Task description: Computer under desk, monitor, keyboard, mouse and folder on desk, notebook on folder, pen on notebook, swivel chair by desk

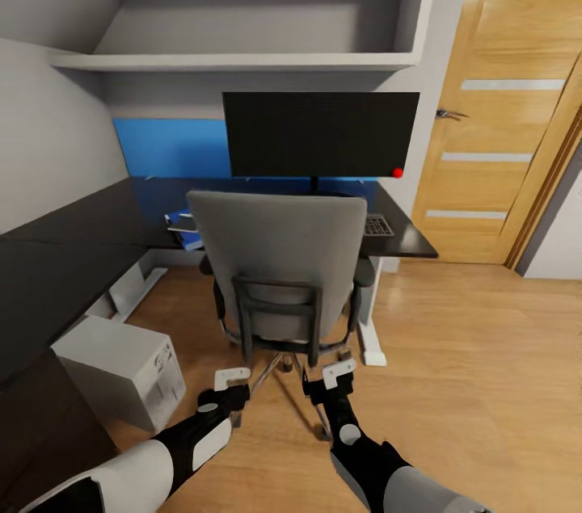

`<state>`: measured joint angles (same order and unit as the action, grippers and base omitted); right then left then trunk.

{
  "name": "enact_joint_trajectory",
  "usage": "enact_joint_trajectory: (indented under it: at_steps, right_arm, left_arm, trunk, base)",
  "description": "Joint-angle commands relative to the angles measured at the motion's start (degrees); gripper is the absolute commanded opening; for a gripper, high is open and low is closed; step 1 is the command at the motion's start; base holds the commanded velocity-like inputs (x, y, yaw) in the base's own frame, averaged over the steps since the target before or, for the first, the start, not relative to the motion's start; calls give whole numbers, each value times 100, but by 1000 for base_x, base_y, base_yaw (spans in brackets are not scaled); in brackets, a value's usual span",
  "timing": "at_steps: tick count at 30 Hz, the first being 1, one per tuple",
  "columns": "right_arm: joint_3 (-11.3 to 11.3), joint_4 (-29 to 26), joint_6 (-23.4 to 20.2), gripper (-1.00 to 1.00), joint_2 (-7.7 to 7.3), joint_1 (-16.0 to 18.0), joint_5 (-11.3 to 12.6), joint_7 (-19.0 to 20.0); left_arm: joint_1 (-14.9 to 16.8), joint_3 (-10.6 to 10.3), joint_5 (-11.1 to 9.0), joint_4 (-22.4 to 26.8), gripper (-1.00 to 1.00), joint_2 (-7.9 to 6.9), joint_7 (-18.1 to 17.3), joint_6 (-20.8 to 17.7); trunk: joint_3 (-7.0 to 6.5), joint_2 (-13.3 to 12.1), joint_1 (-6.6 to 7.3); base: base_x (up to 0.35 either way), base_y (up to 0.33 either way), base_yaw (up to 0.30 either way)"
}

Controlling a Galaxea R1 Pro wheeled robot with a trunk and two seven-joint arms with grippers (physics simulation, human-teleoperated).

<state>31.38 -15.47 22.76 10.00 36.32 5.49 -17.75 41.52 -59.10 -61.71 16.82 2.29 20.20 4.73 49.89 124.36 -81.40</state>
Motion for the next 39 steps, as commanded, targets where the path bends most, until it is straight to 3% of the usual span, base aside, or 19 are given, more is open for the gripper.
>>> enact_joint_trajectory:
  at_steps: [1, 7, 19, 23, 25, 26, 27, 31, 39]
  right_arm:
    - [48, 9, 26, 100, 0, 7, 58, -27]
    - [44, 9, 26, 100, 0, 7, 58, -27]
    - [-30, 186, 74, 100, 0, 7, 99, -23]
    - [-61, 204, 102, 100, -185, 7, 139, -19]
    - [-132, 276, 153, 100, -291, 7, 290, -19]
    - [-166, 508, 283, 100, -340, 7, 480, -18]
    - [-185, 1124, 763, 100, -381, 4, 700, -18]
    - [-199, 1570, 1360, 100, -436, -180, 790, -25]
    - [-204, 1681, 1746, 100, -543, -821, 918, -29]
  left_arm:
    - [6, -49, -61, 2, 100, -1, 28, 29]
    - [6, -49, -61, 3, 100, -1, 28, 28]
    - [6, -49, -64, -4, 100, 0, 41, 30]
    - [11, -46, -87, -147, 100, -3, 50, 30]
    - [13, -40, -276, -403, 100, -4, 51, 34]
    - [12, -45, -583, -607, 100, -2, 34, 35]
    - [-63, -42, -921, -806, 100, -13, 7, 41]
    - [-395, -45, -1045, -1031, 100, -13, -16, 42]
    - [-1250, -47, -1077, -1136, 100, -47, -25, 57]
  trunk:
    - [5, 3, 5]
    - [5, 3, 5]
    - [-210, -479, 268]
    - [-282, -639, 356]
    - [-318, -719, 400]
    - [-336, -759, 422]
    - [-354, -799, 444]
    - [-426, -960, 532]
    - [-569, -1281, 707]
  base:
    - [-336, 0, 0]
    - [-336, -1, 0]
    - [-337, -54, 0]
    - [-260, -11, 0]
    - [-94, -3, 0]
    - [-37, -1, 0]
    - [-12, 0, 0]
    - [-5, 0, 0]
    - [0, 0, 0]
